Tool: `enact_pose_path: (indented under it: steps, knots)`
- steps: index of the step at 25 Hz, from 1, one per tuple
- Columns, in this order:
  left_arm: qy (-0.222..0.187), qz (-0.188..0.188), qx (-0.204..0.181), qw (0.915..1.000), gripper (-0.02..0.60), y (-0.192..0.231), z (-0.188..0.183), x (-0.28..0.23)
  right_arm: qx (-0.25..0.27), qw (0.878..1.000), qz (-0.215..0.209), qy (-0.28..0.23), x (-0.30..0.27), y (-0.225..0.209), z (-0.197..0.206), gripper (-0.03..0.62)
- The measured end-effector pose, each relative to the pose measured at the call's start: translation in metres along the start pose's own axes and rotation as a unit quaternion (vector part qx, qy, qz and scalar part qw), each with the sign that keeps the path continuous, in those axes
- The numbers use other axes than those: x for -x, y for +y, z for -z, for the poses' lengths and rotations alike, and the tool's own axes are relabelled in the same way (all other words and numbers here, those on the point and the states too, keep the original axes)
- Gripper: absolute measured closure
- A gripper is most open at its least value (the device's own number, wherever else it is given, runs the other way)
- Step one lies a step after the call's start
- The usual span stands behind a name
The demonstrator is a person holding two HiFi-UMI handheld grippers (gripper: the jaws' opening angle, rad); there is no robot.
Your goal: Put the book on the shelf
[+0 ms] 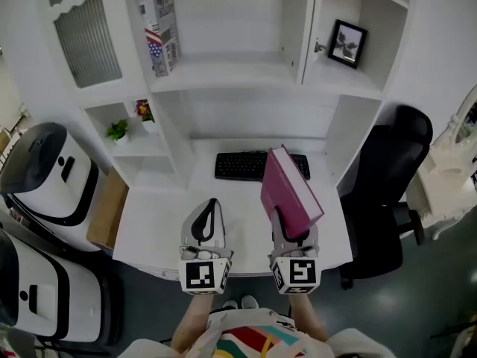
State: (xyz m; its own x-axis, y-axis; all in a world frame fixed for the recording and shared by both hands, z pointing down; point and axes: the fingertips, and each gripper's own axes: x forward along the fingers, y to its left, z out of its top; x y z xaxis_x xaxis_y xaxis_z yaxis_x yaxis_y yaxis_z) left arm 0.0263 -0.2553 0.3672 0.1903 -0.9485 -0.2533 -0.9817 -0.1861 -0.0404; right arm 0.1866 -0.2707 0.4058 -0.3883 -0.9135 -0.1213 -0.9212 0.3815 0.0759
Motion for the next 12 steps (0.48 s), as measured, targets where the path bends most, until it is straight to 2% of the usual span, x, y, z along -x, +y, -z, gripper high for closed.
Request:
enact_pose_path:
  steps: [5, 12]
  knots:
    - [0.010, -0.020, -0.003, 0.9998, 0.584, 0.001, 0.001, -0.005, 0.010, 1.000, -0.015, -0.003, -0.008, -0.004, 0.000, 0.448]
    - [0.001, -0.030, -0.009, 0.9995, 0.584, 0.021, -0.006, -0.026, 0.018, 1.000, 0.004, -0.007, -0.025, -0.008, -0.011, 0.448]
